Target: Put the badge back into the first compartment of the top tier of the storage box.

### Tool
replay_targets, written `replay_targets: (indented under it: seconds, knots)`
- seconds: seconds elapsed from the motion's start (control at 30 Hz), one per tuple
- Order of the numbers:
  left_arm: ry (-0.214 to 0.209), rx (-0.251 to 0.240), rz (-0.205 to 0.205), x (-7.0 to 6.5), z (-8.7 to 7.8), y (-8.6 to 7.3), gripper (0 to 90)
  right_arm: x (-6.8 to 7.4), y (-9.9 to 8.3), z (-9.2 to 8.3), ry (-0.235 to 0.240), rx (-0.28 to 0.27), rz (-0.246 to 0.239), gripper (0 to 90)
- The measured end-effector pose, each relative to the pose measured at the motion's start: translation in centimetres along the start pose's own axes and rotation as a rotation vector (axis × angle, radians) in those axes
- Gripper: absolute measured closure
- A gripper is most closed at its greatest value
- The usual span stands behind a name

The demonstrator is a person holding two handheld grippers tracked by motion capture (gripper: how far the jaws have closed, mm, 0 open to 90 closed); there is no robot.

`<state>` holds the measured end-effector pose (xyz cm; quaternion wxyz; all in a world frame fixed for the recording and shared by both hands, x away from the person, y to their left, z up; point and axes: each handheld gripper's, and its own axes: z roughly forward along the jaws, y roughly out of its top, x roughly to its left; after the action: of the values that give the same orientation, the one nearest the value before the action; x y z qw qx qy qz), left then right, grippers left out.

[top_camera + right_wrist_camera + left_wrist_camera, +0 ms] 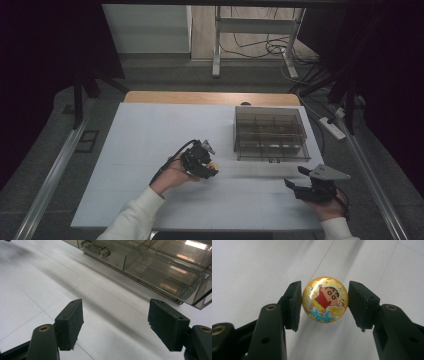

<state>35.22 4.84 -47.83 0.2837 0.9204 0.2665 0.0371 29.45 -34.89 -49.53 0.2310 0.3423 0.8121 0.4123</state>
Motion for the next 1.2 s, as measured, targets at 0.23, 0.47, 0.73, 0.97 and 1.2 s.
replay_targets:
  seconds: [0.23, 0.47, 0.73, 0.97, 1.2]
  knots:
    - [-0.001, -0.035, -0.016, 0.1, -0.5, 0.0, 46.7, 0.0, 0.0, 0.0, 0.001, 0.001, 0.003, 28.0]
    - [0.003, -0.080, -0.017, 0.1, -1.4, 0.2, 46.7, 0.0, 0.0, 0.0, 0.000, 0.001, 0.003, 28.1]
    - [0.012, -0.141, -0.038, 0.3, -2.6, 0.3, 46.7, 0.0, -0.1, 0.1, 0.002, 0.005, 0.001, 28.1]
    - [0.017, -0.177, -0.042, 0.3, -3.2, 0.4, 46.7, 0.1, 0.0, 0.1, 0.001, 0.008, -0.001, 28.0]
    - [0.019, -0.202, -0.042, 0.3, -3.8, 0.8, 46.7, 0.1, -0.1, 0.2, 0.003, 0.010, -0.004, 28.1]
